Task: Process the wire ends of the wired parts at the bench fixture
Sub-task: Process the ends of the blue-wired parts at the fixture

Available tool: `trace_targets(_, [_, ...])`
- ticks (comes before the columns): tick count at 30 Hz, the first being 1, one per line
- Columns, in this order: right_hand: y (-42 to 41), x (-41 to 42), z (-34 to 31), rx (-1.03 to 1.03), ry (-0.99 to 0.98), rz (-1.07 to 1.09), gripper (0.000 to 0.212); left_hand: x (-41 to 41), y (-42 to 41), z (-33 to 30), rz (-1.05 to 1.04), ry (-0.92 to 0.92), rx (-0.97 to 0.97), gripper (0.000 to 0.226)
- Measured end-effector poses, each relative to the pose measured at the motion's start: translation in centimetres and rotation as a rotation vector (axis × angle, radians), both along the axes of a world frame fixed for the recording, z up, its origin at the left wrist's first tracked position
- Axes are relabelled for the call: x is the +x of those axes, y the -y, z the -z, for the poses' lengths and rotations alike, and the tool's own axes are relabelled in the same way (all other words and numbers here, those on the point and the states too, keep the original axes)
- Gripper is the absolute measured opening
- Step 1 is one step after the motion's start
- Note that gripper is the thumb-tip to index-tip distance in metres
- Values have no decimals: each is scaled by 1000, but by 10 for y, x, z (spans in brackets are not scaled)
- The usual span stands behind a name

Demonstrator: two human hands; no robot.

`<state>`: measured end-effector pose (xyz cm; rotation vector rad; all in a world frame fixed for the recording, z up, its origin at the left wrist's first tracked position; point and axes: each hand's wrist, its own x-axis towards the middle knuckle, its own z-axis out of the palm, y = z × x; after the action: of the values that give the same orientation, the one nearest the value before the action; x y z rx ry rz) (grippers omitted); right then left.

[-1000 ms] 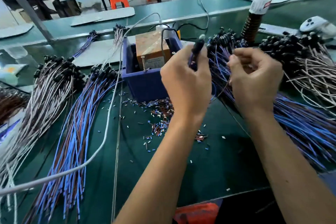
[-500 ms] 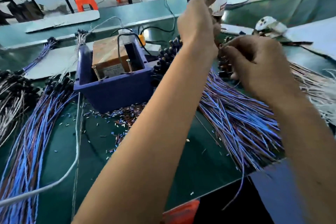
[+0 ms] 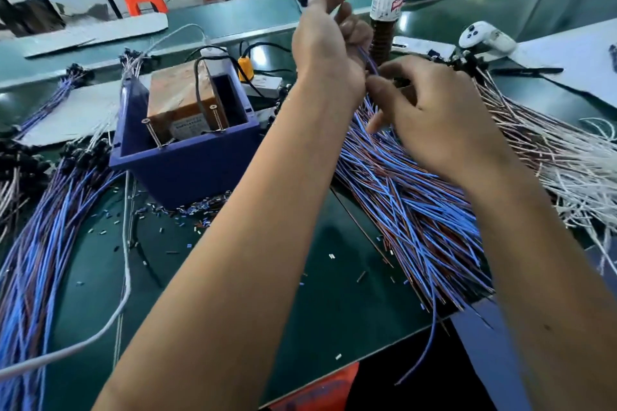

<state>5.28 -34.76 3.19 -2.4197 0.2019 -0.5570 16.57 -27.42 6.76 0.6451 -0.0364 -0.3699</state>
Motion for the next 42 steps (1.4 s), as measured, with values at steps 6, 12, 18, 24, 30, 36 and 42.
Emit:
trace_targets(6, [26, -9, -1, 36, 106, -50, 20, 25, -19, 12, 3, -41, 88, 49])
trace_targets(12, [40, -15, 10, -150, 0, 56, 12, 45, -23, 37, -302, 687, 1456, 50])
trace_targets(18, [40, -6, 53, -218, -125, 124, 14, 56, -35, 59, -246, 908, 1776, 58])
trace_targets(24, [23, 2, 39, -147, 78, 200, 16, 32, -54, 63, -377, 825, 1483, 60])
trace_targets(30, [-55, 22, 29, -101, 43, -46, 15, -6, -111, 45, 148, 804, 1285, 40])
trace_targets(36, [-136, 41, 35, -174, -195, -387, 24, -10, -248, 40, 610, 625, 1534, 28])
trace_targets(42, [-244, 68, 56, -293, -437, -650, 18, -4, -342, 51, 665, 362, 1938, 9])
